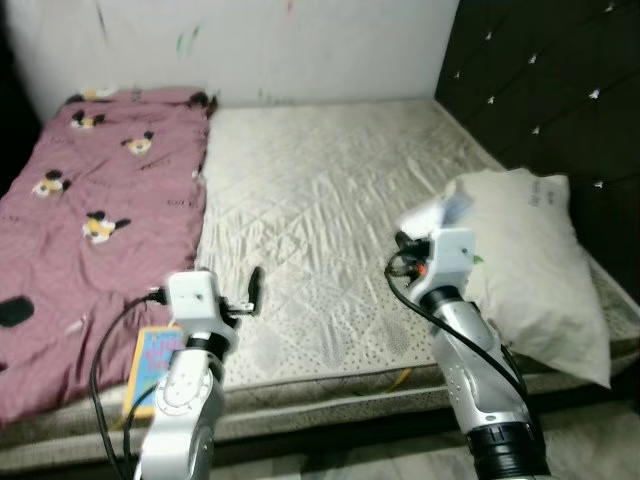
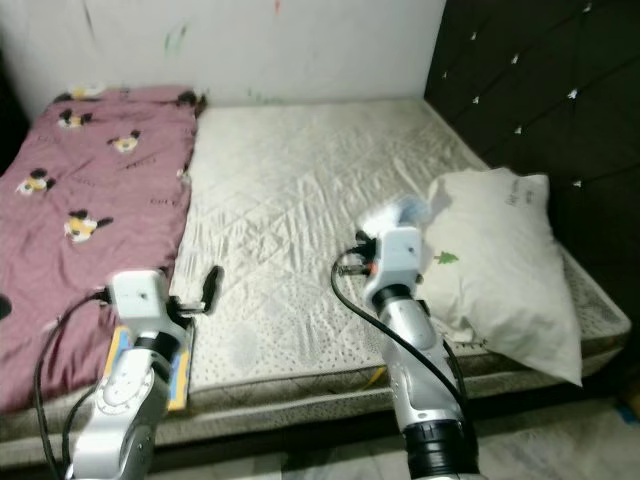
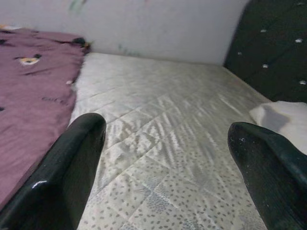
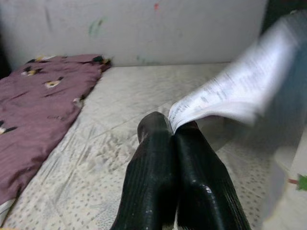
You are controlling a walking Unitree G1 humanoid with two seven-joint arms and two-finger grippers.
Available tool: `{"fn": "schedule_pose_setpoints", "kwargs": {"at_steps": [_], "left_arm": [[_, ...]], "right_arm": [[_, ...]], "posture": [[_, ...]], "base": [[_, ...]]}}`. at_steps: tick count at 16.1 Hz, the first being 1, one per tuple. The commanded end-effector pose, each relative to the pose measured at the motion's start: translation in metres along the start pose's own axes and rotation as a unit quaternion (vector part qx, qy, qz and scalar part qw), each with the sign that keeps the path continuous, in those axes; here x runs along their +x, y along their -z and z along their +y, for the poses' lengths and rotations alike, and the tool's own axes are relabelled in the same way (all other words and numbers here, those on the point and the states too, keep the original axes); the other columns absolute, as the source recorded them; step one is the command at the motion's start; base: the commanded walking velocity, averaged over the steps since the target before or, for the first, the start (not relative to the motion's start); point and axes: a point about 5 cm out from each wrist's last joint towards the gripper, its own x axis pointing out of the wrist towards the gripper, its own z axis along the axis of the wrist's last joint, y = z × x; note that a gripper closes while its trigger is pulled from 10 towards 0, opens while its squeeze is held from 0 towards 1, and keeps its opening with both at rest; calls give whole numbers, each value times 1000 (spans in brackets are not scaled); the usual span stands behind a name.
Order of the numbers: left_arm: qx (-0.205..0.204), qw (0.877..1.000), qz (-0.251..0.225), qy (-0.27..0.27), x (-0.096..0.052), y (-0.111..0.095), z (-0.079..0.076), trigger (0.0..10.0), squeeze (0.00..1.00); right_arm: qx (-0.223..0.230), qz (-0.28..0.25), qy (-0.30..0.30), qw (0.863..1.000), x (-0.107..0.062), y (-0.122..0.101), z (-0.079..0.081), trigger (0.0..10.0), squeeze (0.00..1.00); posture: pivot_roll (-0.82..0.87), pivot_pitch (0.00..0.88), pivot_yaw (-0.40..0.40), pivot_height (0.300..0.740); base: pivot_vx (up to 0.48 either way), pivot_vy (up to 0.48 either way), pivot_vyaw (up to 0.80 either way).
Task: Clean up the room
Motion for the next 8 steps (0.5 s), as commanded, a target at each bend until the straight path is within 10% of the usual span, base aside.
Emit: {"fn": "schedule_pose_setpoints", "kwargs": {"at_steps": [1,5,8], "left_arm": [[8,1000,-2,-14,0,-3,8,10000,0],[8,1000,-3,-16,0,-3,8,10000,0],[9,1000,-14,2,-1,-6,5,10000,0]], "right_arm": [[3,-8,-8,1000,3,-5,7,10000,0],[5,-9,-12,1000,2,-4,8,10000,0],[-2,-9,-14,1000,2,-3,8,10000,0]], "posture": [[-19,0,-13,740],[-19,0,-13,740],[-19,0,-13,740]], "base": [[0,480,0],[0,480,0],[0,0,0]]}}
